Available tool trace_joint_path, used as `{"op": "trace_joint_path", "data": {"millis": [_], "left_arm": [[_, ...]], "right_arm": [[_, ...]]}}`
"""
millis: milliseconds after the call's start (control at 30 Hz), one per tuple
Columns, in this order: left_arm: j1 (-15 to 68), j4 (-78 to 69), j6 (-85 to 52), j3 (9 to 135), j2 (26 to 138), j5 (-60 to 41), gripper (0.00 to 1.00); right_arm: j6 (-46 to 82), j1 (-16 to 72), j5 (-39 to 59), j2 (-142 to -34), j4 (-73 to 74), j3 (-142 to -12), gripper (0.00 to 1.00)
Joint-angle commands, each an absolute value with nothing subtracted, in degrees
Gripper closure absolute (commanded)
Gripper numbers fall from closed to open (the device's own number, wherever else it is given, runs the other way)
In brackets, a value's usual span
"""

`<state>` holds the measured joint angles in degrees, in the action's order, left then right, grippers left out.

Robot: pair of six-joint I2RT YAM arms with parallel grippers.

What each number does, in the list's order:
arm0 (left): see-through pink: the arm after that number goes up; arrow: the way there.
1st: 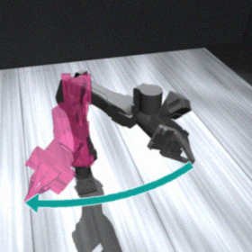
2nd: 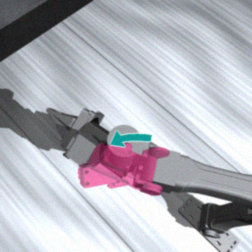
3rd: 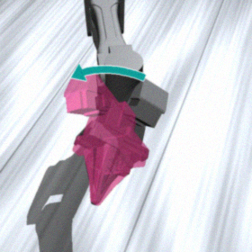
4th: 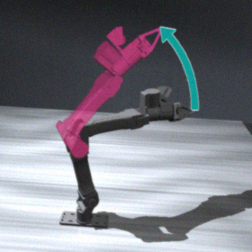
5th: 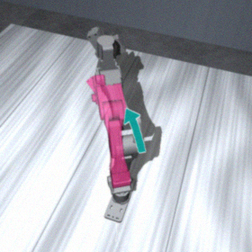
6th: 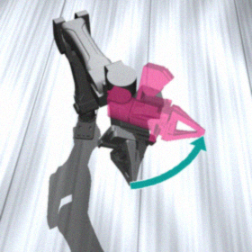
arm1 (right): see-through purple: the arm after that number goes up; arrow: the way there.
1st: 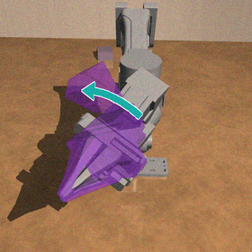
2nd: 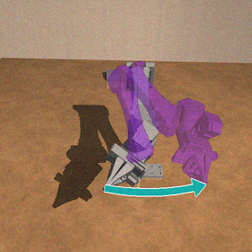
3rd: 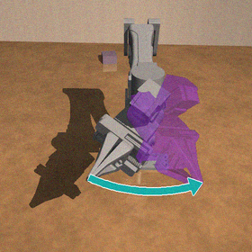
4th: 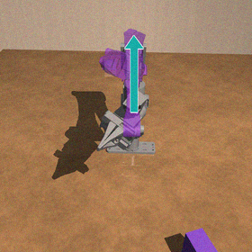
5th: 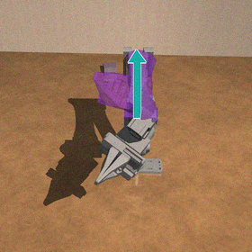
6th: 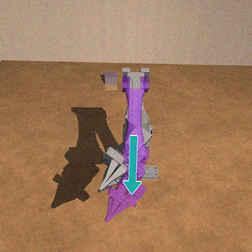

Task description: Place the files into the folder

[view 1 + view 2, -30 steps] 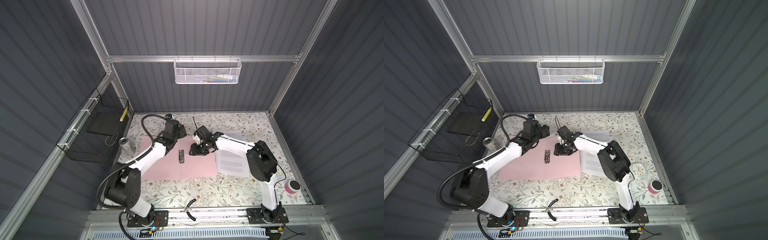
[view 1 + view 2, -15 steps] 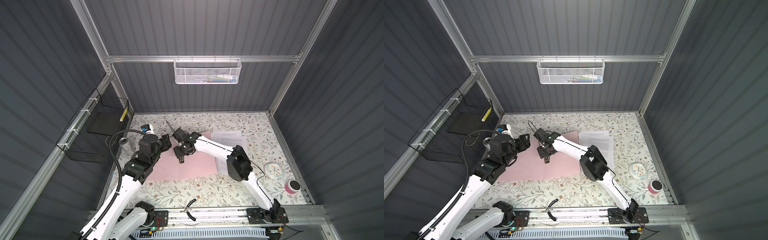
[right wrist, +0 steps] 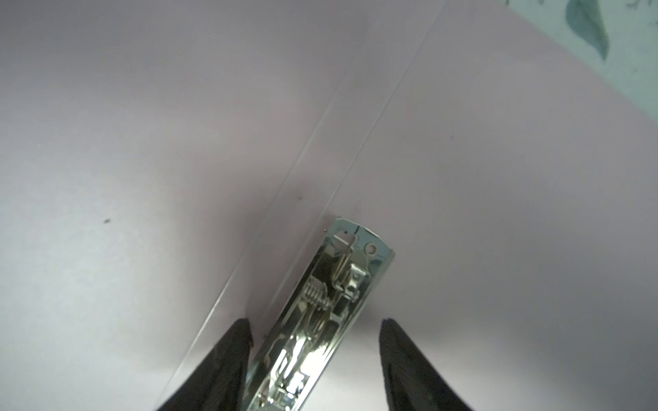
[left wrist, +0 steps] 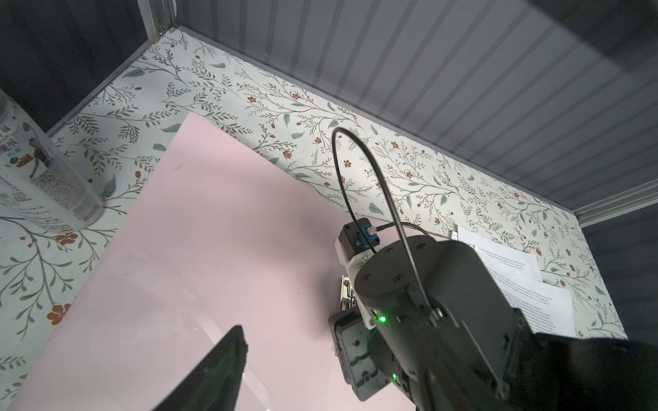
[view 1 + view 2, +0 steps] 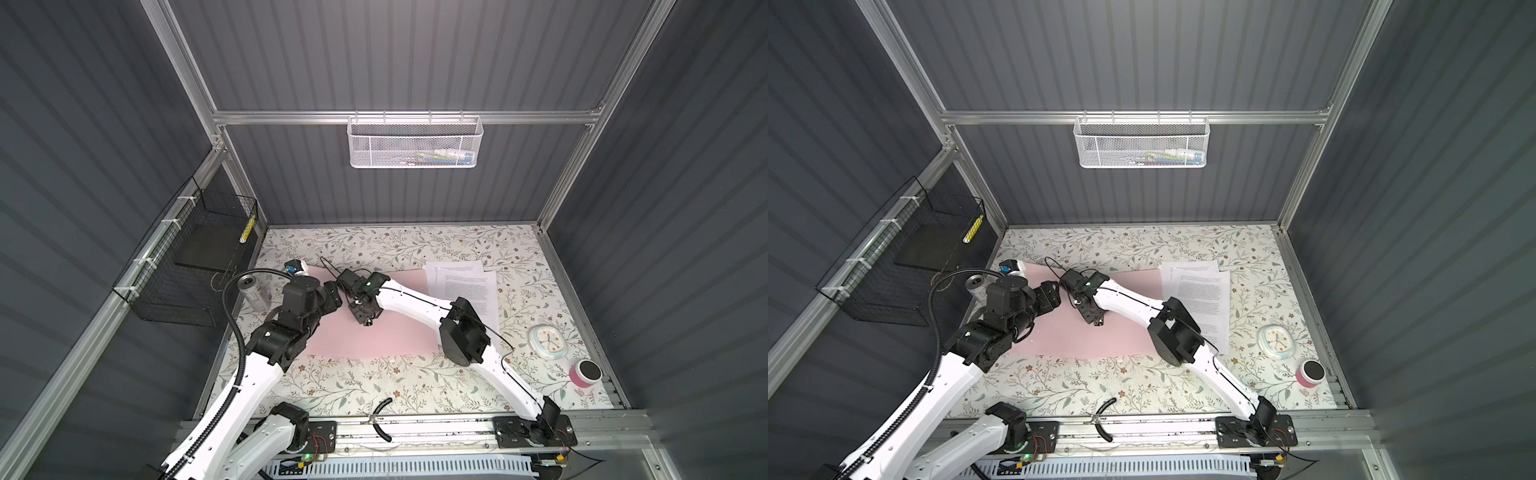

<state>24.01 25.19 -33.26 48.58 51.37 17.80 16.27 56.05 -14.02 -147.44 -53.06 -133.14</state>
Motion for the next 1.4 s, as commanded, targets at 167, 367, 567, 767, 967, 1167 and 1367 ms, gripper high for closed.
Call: {"op": "trace_joint_path", "data": {"millis": [167,367,567,767,967,1167,1367], "left_arm": [[23.7,22.4,-33.9,46.5,53.3,16.6,0.25],[23.7,20.8,-34.5,45.8,55.1,15.6,0.25],[23.7,18.7,-33.0,45.8,57.5,15.0,0.25],[23.7,13.2,-30.3,43.6,60.4,10.8,0.25],[23.8,7.1,-30.8,42.1,65.2,6.2,0.26],[24.2,2.6,-30.8,42.1,69.4,3.3,0.26],[24.8,-0.3,-30.1,42.1,73.1,1.7,0.27]], "right_arm": [[12.9,54.6,-16.2,-146.3,-51.7,-128.7,0.40],[12.5,54.1,-15.5,-146.6,-51.4,-128.3,0.40],[15.1,51.9,-8.8,-137.8,-46.9,-121.5,0.38],[17.6,46.4,-2.0,-114.4,-35.0,-95.5,0.38],[23.3,32.6,2.3,-93.6,-31.9,-70.9,0.38],[26.4,15.5,4.5,-79.4,-28.3,-52.1,0.39],[26.4,2.7,2.1,-77.9,-22.8,-44.9,0.41]]}}
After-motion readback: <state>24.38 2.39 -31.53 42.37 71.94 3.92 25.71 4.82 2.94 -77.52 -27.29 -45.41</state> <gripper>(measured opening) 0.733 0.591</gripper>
